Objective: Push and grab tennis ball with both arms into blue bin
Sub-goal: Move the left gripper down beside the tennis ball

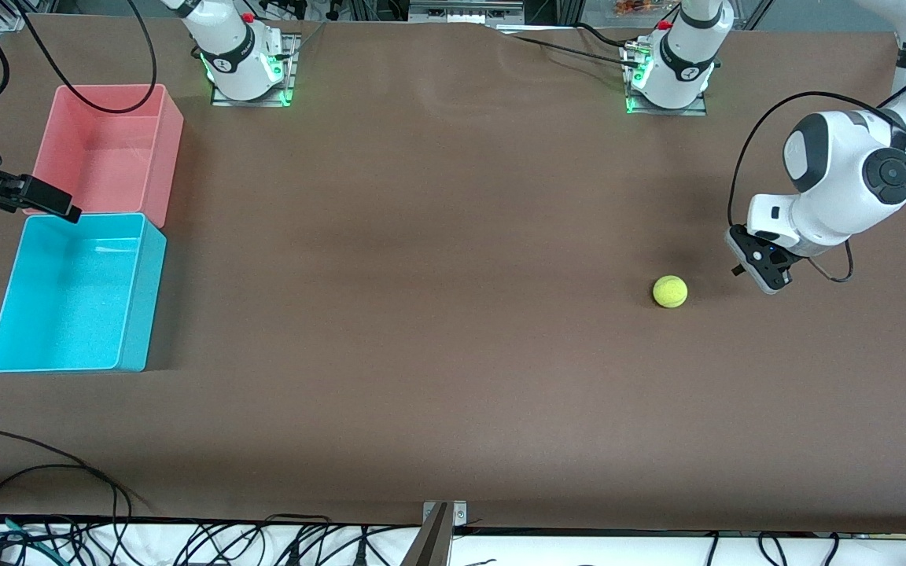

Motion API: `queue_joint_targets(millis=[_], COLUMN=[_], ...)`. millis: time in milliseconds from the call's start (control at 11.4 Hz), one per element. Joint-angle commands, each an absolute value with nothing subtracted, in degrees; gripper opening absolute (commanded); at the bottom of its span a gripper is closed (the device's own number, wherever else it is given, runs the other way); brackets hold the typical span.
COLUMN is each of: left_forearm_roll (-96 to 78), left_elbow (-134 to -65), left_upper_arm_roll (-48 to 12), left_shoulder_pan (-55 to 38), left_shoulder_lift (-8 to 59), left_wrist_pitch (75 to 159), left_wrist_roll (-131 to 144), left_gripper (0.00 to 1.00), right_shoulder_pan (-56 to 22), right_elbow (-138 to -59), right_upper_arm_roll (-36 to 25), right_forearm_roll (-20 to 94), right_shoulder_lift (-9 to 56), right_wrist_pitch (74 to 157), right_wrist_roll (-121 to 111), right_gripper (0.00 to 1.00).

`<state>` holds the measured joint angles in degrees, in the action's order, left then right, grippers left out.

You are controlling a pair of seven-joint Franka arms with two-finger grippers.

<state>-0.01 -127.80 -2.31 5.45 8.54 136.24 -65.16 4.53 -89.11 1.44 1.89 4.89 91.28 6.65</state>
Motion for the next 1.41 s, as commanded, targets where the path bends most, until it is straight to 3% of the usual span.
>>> queue_joint_targets(millis=[0, 528, 881, 1321], left_forearm_roll=[-0.4, -0.3, -0.3, 0.9], left_elbow=[-128.0, -128.0, -127.8, -127.1], left_upper_arm_roll=[-2.5, -2.6, -2.6, -2.6], left_shoulder_pan=[5.1, 3.0, 3.0, 3.2], left_shoulder_lift=[10.5, 16.5, 21.7, 23.6], left_wrist_pitch=[139.6, 143.0, 149.6, 150.1], left_wrist_roll=[-74.4, -79.6, -82.4, -83.1], left_gripper=[0.0, 0.0, 0.0, 0.0], right_shoulder_pan=[4.7, 4.7, 4.7, 4.7], right_elbow=[-87.9, -88.0, -88.0, -88.0], right_upper_arm_roll=[1.6, 1.7, 1.6, 1.7], right_forearm_roll=[2.8, 2.8, 2.9, 2.8], right_shoulder_lift=[5.6, 5.8, 6.2, 6.2], right_wrist_pitch=[90.4, 90.4, 90.3, 90.3], right_wrist_roll=[6.1, 6.1, 6.2, 6.2], right_gripper=[1.0, 1.0, 1.0, 1.0])
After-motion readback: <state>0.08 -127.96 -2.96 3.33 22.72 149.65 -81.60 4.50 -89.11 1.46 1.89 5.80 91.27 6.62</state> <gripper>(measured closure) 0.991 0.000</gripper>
